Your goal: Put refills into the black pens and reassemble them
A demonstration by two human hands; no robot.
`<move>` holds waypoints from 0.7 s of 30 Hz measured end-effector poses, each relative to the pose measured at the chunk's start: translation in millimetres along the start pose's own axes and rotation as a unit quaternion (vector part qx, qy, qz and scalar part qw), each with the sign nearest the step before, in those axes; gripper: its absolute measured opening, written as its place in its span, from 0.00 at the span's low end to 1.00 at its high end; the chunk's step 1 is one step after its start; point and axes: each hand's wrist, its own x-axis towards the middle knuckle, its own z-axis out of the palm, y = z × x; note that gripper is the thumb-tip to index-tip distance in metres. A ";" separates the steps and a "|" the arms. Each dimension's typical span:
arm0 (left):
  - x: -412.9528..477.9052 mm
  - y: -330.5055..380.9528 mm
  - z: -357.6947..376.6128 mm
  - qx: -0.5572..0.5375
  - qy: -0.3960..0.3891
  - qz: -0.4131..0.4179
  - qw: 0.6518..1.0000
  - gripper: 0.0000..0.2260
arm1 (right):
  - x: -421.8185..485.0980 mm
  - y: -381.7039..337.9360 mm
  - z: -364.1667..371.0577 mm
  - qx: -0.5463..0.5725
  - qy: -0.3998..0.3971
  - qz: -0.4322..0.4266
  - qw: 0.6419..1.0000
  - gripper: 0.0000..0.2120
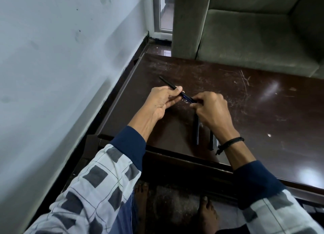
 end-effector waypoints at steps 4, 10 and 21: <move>0.6 1.1 0.7 -0.040 -0.010 0.004 0.999 0.02 | 11.5 1.9 -13.4 0.061 -0.018 0.025 0.998 0.06; 0.9 0.5 2.7 -0.060 -0.021 -0.011 0.998 0.03 | 12.9 9.8 -7.1 0.067 0.016 0.035 0.997 0.06; 1.8 25.1 -21.7 -0.026 0.139 0.042 0.989 0.05 | 48.7 19.0 13.2 0.039 0.041 0.054 0.997 0.08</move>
